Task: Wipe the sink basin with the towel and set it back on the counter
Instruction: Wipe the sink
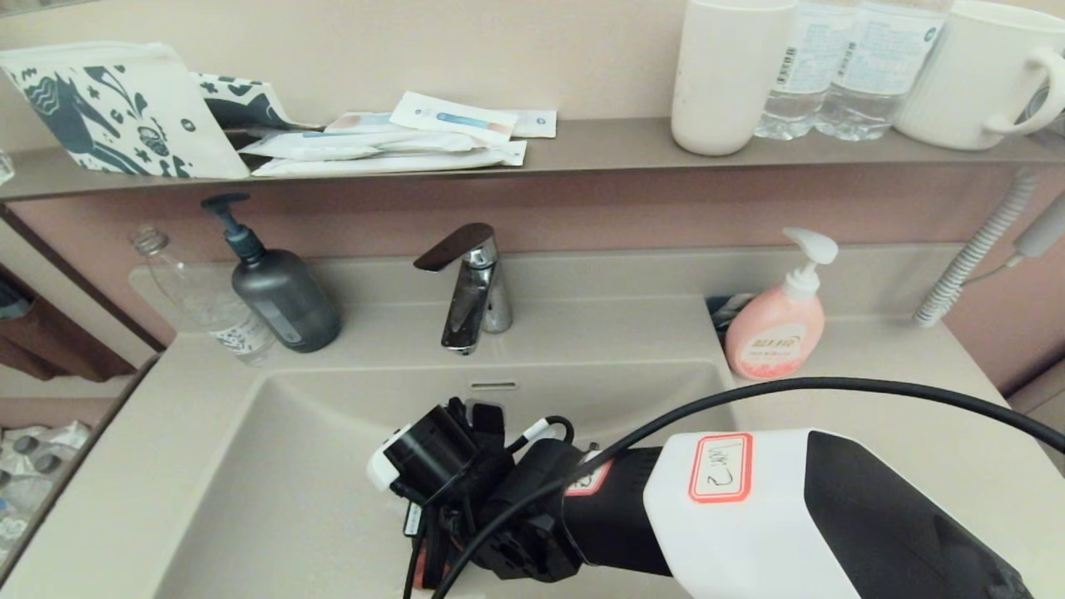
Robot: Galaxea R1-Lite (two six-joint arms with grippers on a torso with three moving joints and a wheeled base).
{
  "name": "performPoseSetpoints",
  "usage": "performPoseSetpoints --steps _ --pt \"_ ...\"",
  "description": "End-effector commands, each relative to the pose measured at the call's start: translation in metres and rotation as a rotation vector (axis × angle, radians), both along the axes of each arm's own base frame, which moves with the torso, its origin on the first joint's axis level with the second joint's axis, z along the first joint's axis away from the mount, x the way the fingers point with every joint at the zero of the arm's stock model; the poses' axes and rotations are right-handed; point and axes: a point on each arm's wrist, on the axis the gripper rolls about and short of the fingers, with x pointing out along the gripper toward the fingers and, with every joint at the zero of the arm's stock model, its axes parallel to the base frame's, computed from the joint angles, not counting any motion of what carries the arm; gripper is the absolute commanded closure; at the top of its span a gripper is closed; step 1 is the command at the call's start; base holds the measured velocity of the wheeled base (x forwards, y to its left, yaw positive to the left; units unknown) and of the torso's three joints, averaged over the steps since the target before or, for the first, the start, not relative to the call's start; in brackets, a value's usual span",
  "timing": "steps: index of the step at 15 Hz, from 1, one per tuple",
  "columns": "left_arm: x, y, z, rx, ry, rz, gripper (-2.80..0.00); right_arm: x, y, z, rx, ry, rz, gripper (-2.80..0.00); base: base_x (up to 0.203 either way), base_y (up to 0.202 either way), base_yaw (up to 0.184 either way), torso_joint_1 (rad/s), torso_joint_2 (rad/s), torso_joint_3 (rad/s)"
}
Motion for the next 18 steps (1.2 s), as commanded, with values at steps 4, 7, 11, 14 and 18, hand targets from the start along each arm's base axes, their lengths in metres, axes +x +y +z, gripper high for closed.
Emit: performPoseSetpoints --steps 4,7,11,14,18 --pt "0.0 0.0 0.0 0.0 0.0 0.001 0.0 0.006 0.001 -0.005 0.001 -0.025 0.011 0.0 0.0 0.0 0.0 0.0 0.0 0.0" --pt "0.0 0.0 0.0 0.0 0.001 0.001 0.0 0.02 0.004 -0.016 0.02 -0.082 0.023 0.0 0.0 0.0 0.0 0.0 0.0 0.0" --pt "0.0 0.0 0.0 0.0 0.0 0.001 0.0 0.038 -0.005 -0.022 -0.008 -0.115 0.019 0.0 0.0 0.0 0.0 0.0 0.0 0.0" --pt "0.0 0.0 0.0 0.0 0.0 0.0 0.0 0.041 -0.002 -0.033 -0.069 -0.193 0.031 0.0 0.0 0.0 0.0 0.0 0.0 0.0" --pt "0.0 0.0 0.0 0.0 0.0 0.001 0.0 0.043 0.004 -0.053 -0.107 -0.239 0.033 0.0 0.0 0.0 0.0 0.0 0.0 0.0"
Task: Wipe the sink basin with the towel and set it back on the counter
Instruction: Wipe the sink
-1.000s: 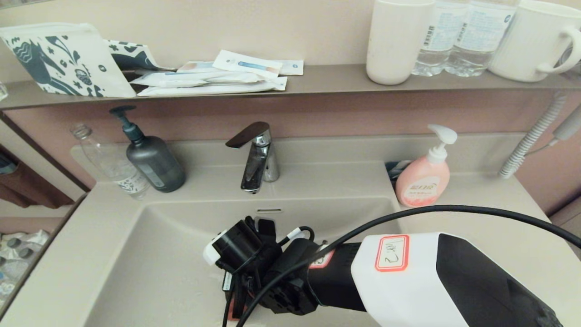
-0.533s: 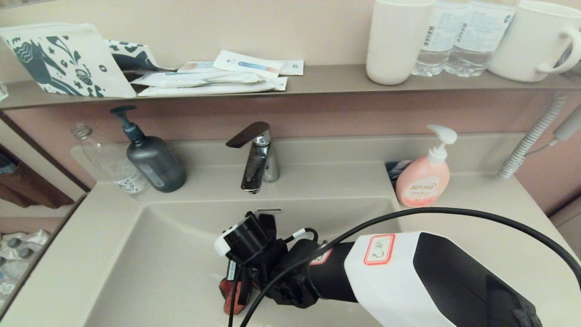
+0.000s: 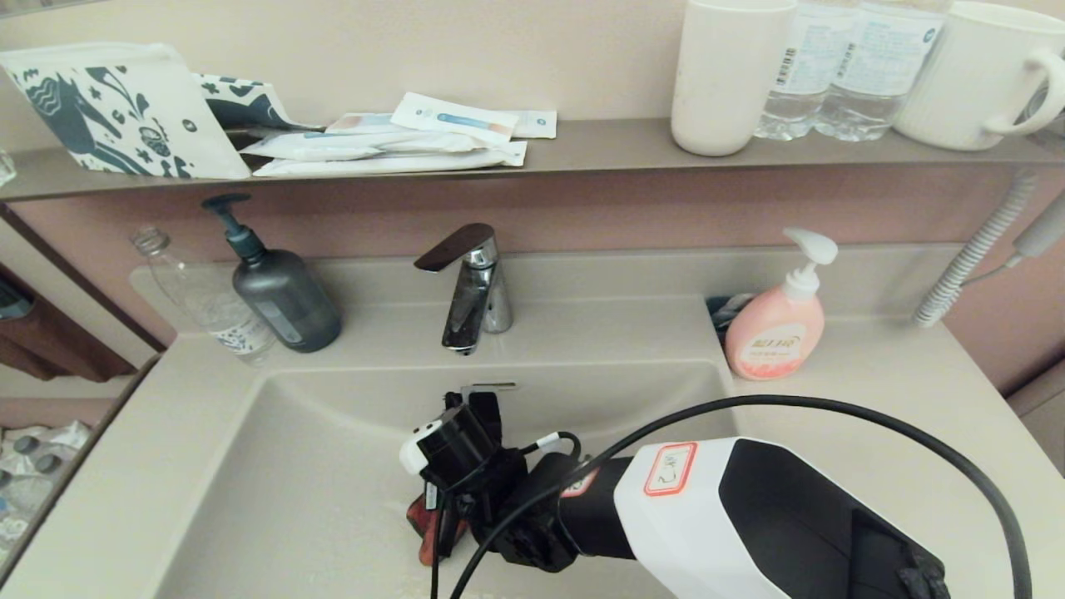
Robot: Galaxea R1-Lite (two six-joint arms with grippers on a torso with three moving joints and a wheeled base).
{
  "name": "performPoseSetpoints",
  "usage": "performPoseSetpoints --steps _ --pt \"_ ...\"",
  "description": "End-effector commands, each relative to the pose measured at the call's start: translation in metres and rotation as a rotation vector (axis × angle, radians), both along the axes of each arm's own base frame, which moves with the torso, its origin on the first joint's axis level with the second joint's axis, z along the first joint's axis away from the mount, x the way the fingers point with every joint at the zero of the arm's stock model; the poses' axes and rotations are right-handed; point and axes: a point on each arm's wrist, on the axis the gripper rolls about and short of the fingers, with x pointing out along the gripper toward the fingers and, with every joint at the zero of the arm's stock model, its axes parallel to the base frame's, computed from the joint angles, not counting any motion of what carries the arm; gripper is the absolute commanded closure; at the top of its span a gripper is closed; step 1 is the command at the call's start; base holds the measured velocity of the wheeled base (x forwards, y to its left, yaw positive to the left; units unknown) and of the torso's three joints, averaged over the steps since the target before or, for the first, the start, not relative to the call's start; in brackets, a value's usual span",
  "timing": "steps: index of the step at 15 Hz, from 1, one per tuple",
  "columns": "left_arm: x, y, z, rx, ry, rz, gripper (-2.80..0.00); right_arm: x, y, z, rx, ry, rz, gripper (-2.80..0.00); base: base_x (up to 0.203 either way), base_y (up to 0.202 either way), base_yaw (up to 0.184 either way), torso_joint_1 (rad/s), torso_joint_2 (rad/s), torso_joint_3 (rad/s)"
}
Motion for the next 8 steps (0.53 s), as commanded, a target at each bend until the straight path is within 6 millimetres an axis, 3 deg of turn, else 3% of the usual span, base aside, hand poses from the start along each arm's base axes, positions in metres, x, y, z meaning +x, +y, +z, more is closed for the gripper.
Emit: performPoseSetpoints --steps 1,8 --pt "0.0001 0.0 0.0 0.0 0.001 0.001 0.0 0.0003 0.0008 -0.0146 -0.032 0.008 -0.003 0.0 0.0 0.0 0.0 0.0 0.0 0.0" --pt "0.0001 0.0 0.0 0.0 0.001 0.0 0.0 0.0054 0.0014 -0.0195 -0.067 -0.07 -0.04 0.0 0.0 0.0 0.0 0.0 0.0 0.0"
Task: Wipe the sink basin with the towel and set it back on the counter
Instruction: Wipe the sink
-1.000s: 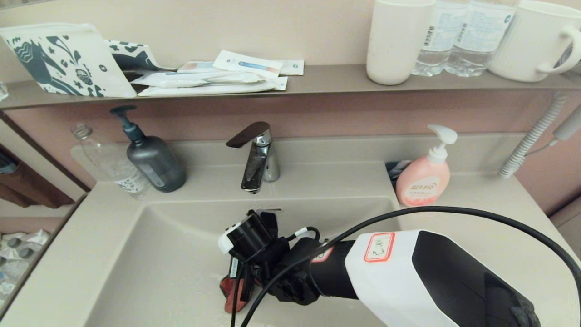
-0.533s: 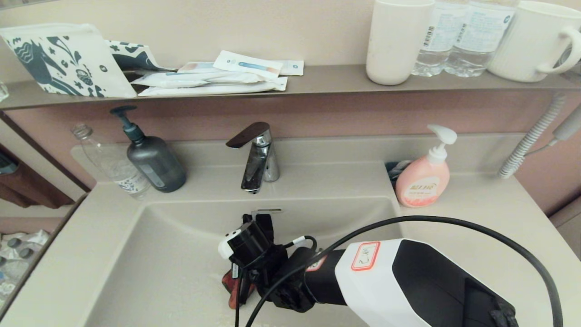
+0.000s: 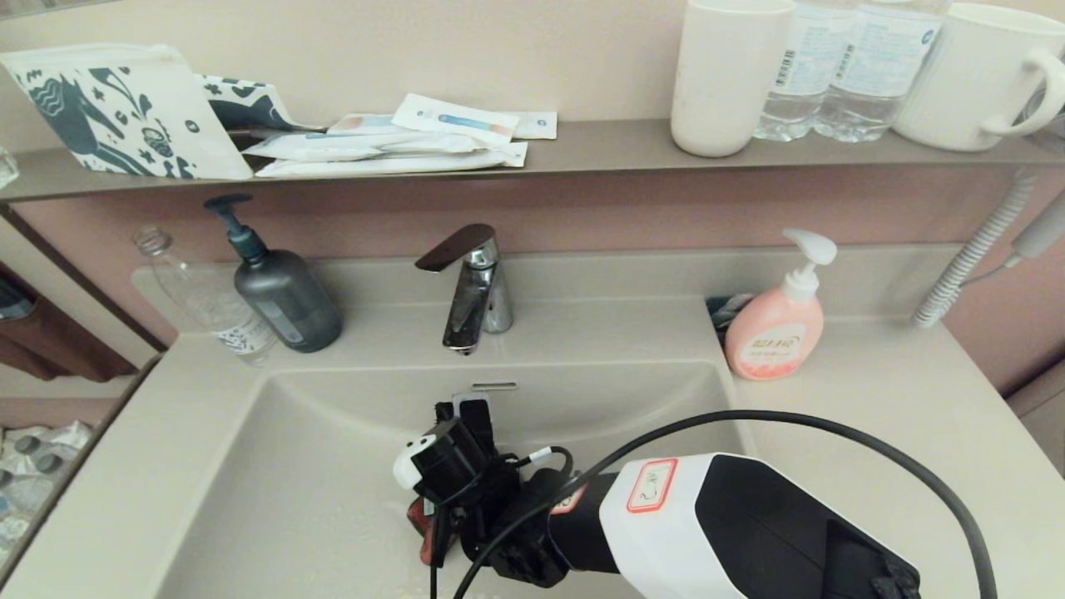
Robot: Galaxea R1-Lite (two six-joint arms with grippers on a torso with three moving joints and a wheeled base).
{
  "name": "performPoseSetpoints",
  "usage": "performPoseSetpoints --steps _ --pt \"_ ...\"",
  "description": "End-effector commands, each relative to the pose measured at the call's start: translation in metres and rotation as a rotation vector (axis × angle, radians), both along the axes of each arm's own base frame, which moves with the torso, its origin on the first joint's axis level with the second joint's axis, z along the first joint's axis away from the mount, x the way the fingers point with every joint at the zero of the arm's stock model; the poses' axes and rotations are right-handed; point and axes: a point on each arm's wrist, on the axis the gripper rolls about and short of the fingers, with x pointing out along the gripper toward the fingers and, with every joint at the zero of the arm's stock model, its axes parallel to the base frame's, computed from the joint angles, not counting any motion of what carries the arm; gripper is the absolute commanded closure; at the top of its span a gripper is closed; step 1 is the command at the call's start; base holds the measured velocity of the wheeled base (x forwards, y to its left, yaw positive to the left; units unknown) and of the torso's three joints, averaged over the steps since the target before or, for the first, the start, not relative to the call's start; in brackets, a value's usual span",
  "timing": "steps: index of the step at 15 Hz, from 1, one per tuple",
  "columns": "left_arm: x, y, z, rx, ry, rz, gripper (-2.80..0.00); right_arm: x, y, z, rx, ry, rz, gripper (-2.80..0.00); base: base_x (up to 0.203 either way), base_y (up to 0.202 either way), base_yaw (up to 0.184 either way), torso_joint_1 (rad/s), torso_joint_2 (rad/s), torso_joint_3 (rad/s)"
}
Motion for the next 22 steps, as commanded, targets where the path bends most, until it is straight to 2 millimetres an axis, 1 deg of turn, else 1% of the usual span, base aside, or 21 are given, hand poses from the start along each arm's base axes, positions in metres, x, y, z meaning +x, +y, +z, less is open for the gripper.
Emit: performPoseSetpoints --steps 1,5,8,11,15,17,22 --pt "0.0 0.0 0.0 -0.001 0.002 0.002 0.0 0.003 -0.002 -0.005 -0.014 -0.001 -0.022 0.0 0.0 0.0 0.0 0.0 0.0 0.0" --pt "0.0 0.0 0.0 -0.002 0.001 0.001 0.0 0.017 -0.015 -0.008 -0.045 -0.004 -0.086 0.0 0.0 0.0 0.0 0.0 0.0 0.0" --pt "0.0 0.0 0.0 0.0 0.001 0.001 0.0 0.026 -0.031 -0.009 -0.118 0.021 -0.165 0.0 0.0 0.0 0.0 0.0 0.0 0.0" --pt "0.0 0.0 0.0 0.0 0.002 0.0 0.0 0.025 -0.045 0.005 -0.154 0.078 -0.211 0.0 0.0 0.0 0.0 0.0 0.0 0.0" --pt "0.0 0.0 0.0 0.0 0.0 0.002 0.0 0.024 -0.066 0.01 -0.204 0.142 -0.298 0.0 0.0 0.0 0.0 0.0 0.0 0.0" --pt "0.0 0.0 0.0 -0.001 0.0 0.001 0.0 0.022 -0.084 0.016 -0.245 0.157 -0.331 0.0 0.0 0.0 0.0 0.0 0.0 0.0" --pt "0.0 0.0 0.0 0.0 0.001 0.001 0.0 0.016 -0.13 0.042 -0.285 0.175 -0.402 0.0 0.0 0.0 0.0 0.0 0.0 0.0"
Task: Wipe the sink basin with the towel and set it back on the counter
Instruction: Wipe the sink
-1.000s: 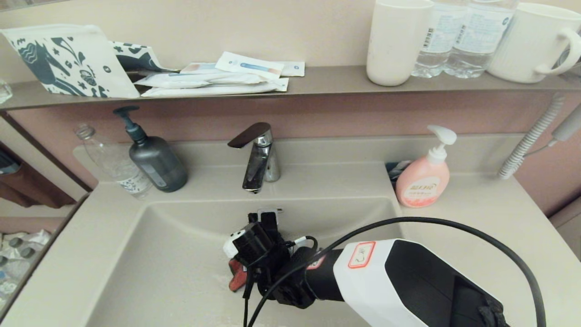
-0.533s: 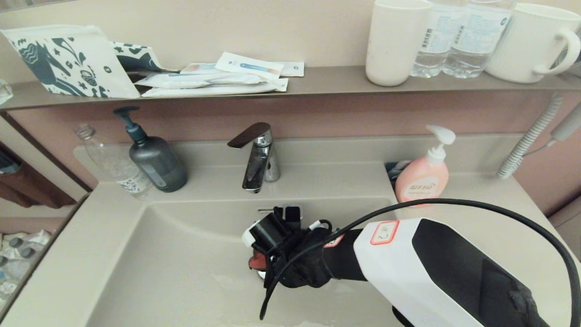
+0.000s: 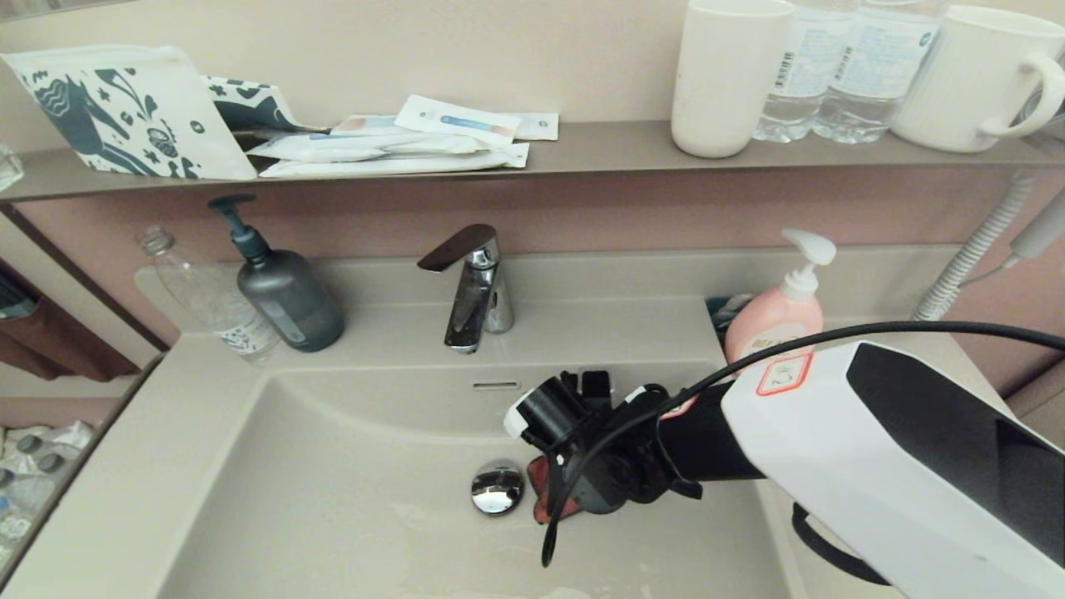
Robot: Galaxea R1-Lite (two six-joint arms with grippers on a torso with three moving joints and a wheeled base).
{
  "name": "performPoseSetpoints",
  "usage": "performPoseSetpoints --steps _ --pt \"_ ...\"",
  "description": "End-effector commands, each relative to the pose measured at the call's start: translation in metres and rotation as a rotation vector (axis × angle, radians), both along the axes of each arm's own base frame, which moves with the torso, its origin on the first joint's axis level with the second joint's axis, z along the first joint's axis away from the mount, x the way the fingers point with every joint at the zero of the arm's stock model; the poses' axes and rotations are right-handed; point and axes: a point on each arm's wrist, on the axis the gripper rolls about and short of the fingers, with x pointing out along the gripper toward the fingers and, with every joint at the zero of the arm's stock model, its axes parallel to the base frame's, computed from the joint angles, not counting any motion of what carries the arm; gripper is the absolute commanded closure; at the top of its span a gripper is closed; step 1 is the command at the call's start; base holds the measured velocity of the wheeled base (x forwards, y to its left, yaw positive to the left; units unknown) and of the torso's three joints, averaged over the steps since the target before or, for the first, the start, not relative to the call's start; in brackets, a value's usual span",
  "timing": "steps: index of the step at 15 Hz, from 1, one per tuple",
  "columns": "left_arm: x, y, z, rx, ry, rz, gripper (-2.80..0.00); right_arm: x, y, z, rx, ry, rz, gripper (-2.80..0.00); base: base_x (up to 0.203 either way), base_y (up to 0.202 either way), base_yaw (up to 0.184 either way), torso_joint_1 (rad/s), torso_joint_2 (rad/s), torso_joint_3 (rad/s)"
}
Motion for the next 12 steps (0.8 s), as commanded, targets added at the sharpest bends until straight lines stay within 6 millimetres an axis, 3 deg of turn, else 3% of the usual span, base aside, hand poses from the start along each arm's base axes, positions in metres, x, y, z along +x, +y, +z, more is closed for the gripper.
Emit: performPoseSetpoints --steps 1,4,9,12 --pt "0.0 0.0 0.0 0.0 0.0 0.002 0.0 -0.004 -0.017 0.024 0.016 -0.022 -0.027 0.0 0.0 0.0 0.0 0.0 0.0 0.0" --pt "0.0 0.0 0.0 -0.002 0.001 0.001 0.0 -0.01 -0.042 0.045 0.021 -0.031 -0.059 0.0 0.0 0.0 0.0 0.0 0.0 0.0" --pt "0.0 0.0 0.0 -0.001 0.001 0.001 0.0 -0.016 -0.062 0.068 0.019 -0.048 -0.074 0.0 0.0 0.0 0.0 0.0 0.0 0.0" --pt "0.0 0.0 0.0 -0.001 0.0 0.001 0.0 -0.013 -0.066 0.065 0.012 -0.041 -0.088 0.0 0.0 0.0 0.0 0.0 0.0 0.0"
